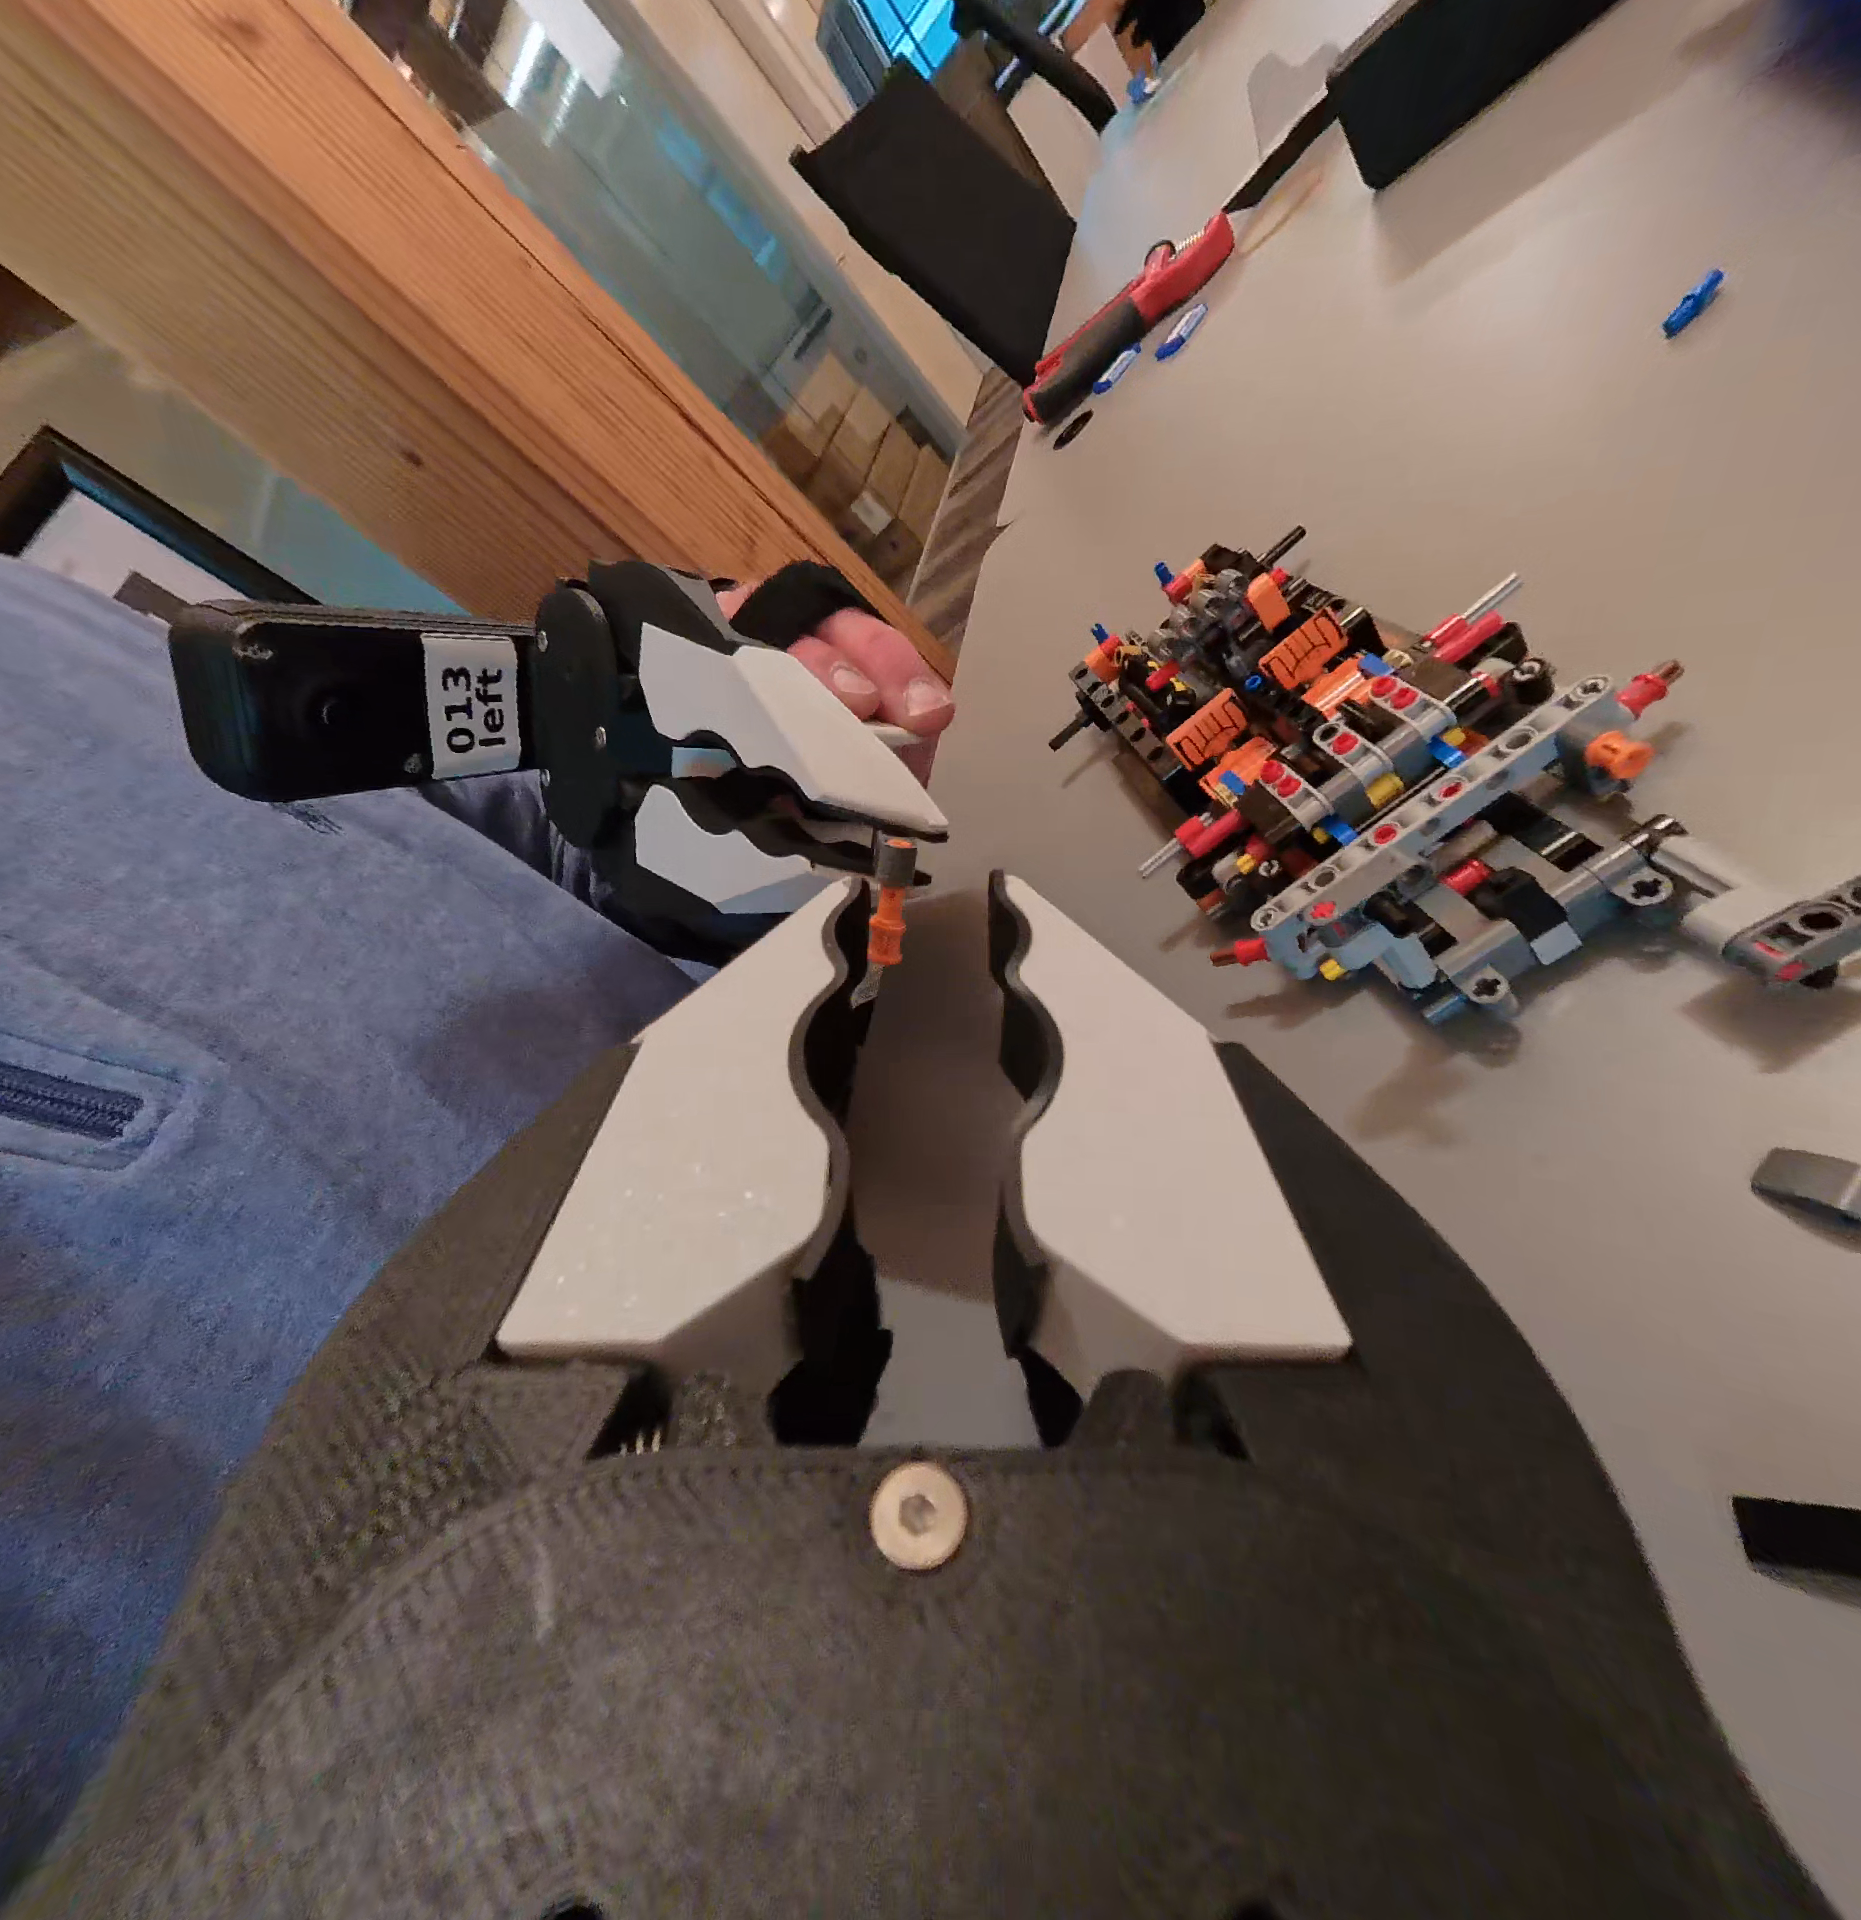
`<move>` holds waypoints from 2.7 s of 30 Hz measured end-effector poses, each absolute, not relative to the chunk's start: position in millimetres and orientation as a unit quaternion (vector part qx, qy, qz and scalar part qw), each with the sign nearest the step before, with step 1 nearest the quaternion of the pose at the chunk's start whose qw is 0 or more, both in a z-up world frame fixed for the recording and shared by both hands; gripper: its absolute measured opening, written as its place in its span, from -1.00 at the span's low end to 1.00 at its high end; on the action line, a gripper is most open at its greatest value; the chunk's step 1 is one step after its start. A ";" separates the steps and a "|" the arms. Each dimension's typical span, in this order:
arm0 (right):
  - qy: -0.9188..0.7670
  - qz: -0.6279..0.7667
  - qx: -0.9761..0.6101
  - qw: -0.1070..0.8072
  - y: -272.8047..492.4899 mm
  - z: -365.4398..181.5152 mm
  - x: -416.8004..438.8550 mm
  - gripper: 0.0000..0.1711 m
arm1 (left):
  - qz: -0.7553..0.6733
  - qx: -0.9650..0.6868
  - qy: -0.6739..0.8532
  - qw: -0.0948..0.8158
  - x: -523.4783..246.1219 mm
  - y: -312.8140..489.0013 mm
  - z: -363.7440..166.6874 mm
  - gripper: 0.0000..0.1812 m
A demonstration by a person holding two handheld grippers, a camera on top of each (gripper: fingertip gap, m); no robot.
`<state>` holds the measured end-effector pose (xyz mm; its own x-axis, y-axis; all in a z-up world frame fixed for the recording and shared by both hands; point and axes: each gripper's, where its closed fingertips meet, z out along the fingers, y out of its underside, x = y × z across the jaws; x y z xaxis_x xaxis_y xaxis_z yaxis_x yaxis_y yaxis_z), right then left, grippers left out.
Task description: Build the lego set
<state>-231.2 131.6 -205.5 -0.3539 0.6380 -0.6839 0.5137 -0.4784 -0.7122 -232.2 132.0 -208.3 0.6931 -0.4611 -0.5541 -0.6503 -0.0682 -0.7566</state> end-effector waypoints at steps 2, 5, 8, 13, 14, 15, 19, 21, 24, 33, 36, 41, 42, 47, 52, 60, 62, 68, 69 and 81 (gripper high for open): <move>-0.507 0.656 -0.558 0.039 126.8 -201.1 -232.4 -0.78 | 0.100 -0.716 0.392 0.569 -232.5 132.0 -205.7 -0.95; -0.499 0.668 -0.550 0.034 121.9 -198.5 -234.7 -0.94 | 0.108 -0.708 0.409 0.566 -228.1 130.2 -207.3 -0.95; -0.495 0.672 -0.549 0.042 122.6 -199.9 -234.8 -0.95 | 0.117 -0.707 0.408 0.565 -228.5 129.9 -208.4 -0.94; -0.480 0.665 -0.566 0.079 142.2 -201.8 -227.2 -0.94 | 0.146 -0.753 0.400 0.502 -264.3 138.2 -215.7 -0.32; -0.480 0.665 -0.565 0.083 144.3 -202.2 -223.4 -0.94 | 0.156 -0.774 0.394 0.470 -279.4 142.5 -220.9 -0.13; -0.480 0.665 -0.566 0.086 146.0 -203.3 -220.1 -0.95 | 0.164 -0.791 0.396 0.437 -292.9 145.2 -226.8 0.01; -0.489 0.658 -0.565 0.092 143.7 -210.2 -212.4 -0.94 | 0.158 -0.857 0.401 0.281 -344.5 138.2 -268.3 0.31; -0.497 0.657 -0.560 0.090 139.8 -212.9 -209.9 -0.94 | 0.160 -0.869 0.409 0.228 -362.3 134.1 -288.9 0.37; -0.503 0.655 -0.557 0.086 137.5 -217.7 -208.1 -0.94 | 0.083 -0.888 0.410 0.192 -361.6 128.4 -308.8 0.29; -0.518 0.648 -0.551 0.093 142.6 -219.7 -205.4 -0.94 | 0.003 -0.897 0.424 0.127 -362.8 123.9 -317.4 -0.03; -0.530 0.637 -0.551 0.098 145.0 -220.1 -205.3 -0.95 | -0.014 -0.899 0.424 0.110 -363.1 123.9 -315.4 -0.04; -0.570 0.604 -0.544 0.118 154.3 -210.4 -207.3 -0.95 | -0.080 -0.899 0.425 0.075 -363.4 122.5 -308.5 -0.05; -0.592 0.586 -0.540 0.122 156.0 -208.7 -209.2 -0.95 | -0.100 -0.897 0.424 0.068 -363.5 122.7 -306.6 -0.05; -0.722 0.479 -0.491 0.087 155.3 -200.2 -230.8 -0.95 | -0.196 -0.882 0.428 0.005 -365.8 123.4 -296.9 -0.05; -0.801 0.377 -0.466 0.005 163.3 -208.8 -256.5 -0.95 | -0.272 -0.860 0.430 -0.028 -367.6 126.6 -289.1 -0.04; -0.831 0.297 -0.460 -0.095 163.3 -239.0 -269.3 -0.94 | -0.297 -0.840 0.449 -0.065 -369.4 128.2 -286.0 -0.05; -0.834 0.284 -0.465 -0.092 164.0 -243.9 -272.5 -0.94 | -0.311 -0.835 0.448 -0.069 -369.8 129.0 -284.7 -0.04; -0.833 0.268 -0.473 -0.100 161.1 -246.6 -274.1 -0.94 | -0.328 -0.825 0.453 -0.079 -371.5 130.7 -283.6 -0.04; -0.831 0.272 -0.474 -0.104 160.4 -245.7 -274.4 -0.94 | -0.332 -0.824 0.452 -0.082 -371.6 131.1 -283.3 -0.04; -0.805 0.306 -0.479 -0.173 169.2 -237.5 -282.5 -0.95 | -0.356 -0.810 0.450 -0.125 -372.0 133.0 -281.7 -0.03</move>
